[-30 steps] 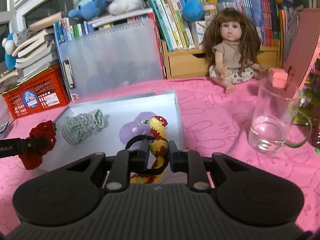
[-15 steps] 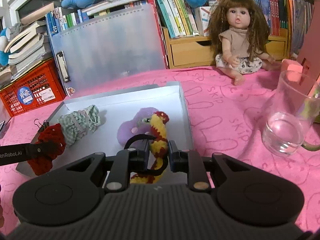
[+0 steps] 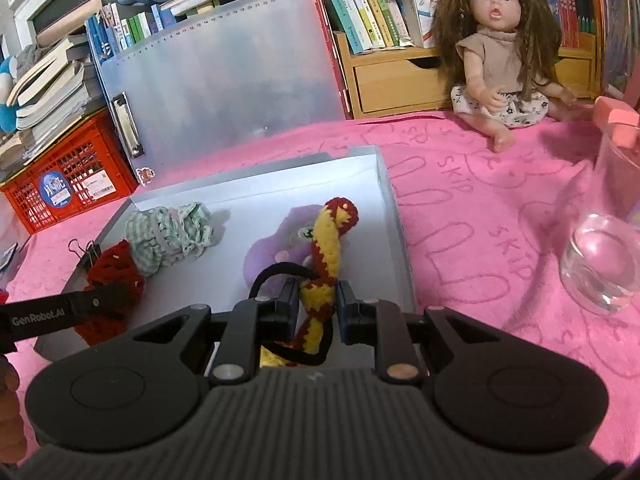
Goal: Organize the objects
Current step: 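Carry the red knitted item into the tray with the left gripper while the right carries the snake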
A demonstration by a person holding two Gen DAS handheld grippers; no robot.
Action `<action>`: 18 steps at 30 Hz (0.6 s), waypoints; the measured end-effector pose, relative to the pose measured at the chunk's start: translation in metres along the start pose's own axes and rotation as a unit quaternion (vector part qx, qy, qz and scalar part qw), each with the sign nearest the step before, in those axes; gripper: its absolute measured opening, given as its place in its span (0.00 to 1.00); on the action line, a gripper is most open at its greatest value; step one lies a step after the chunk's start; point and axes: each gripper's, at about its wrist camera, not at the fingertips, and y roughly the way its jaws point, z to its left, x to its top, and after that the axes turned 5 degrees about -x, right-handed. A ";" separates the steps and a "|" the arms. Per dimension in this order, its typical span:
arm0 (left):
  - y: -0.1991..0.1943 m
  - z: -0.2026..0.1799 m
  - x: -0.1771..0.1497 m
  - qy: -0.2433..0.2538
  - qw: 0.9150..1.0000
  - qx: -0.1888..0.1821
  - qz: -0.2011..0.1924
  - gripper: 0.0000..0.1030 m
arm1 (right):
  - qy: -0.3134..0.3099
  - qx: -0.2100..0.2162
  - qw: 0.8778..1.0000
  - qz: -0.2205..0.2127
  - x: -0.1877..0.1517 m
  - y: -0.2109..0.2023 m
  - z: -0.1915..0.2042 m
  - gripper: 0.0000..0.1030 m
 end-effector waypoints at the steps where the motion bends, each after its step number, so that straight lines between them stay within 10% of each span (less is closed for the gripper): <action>1: 0.002 0.000 0.001 0.000 1.000 0.001 0.000 0.37 | 0.002 0.002 1.000 0.002 0.002 0.001 -0.001 0.23; 18: 0.011 -0.003 0.005 0.009 1.000 0.005 -0.002 0.38 | -0.007 0.003 1.000 0.010 0.004 0.007 -0.001 0.26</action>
